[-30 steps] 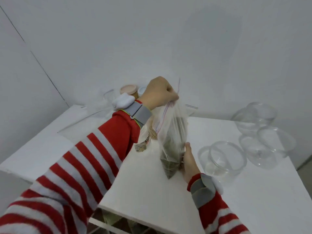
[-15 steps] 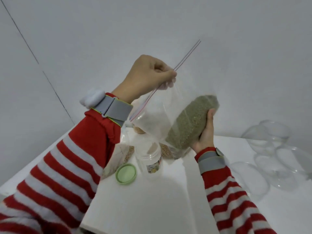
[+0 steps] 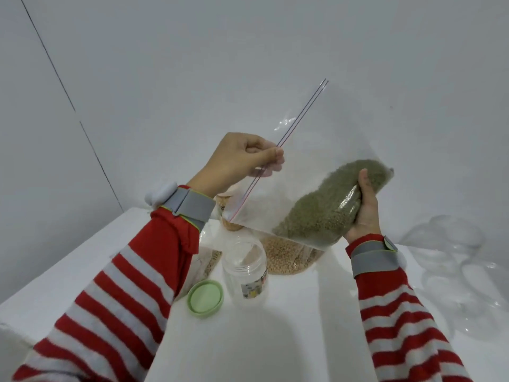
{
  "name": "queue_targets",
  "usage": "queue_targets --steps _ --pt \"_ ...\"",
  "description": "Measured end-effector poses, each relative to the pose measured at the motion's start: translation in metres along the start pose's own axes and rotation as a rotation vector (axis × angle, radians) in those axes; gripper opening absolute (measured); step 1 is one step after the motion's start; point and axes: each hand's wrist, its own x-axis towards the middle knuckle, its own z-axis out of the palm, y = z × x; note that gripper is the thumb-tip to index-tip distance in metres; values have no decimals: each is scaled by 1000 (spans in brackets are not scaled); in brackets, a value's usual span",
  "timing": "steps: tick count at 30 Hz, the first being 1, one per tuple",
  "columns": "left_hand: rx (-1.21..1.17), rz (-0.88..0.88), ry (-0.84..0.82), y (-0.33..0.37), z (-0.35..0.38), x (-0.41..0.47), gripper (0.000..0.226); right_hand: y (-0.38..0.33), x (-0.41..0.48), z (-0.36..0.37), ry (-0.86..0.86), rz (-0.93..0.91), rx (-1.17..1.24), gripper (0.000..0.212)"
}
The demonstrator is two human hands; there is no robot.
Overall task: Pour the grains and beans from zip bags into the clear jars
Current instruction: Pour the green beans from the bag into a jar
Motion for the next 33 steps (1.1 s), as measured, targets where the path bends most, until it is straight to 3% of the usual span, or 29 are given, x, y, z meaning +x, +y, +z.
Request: queue_targets --steps 4,14,26,33 --pt "-76 -2 28 -12 3 -3 16 -12 5 1 9 -14 -67 36" --pt "-84 -50 53 -39 0 -17 20 -23 16 -7 76 -82 -160 5" --pt "-145 -123 104 -54 -10 -33 22 -26 25 16 106 -174 -401 20" --pt "-186 -134 147 -55 -14 -38 21 -30 29 29 84 -171 -421 25"
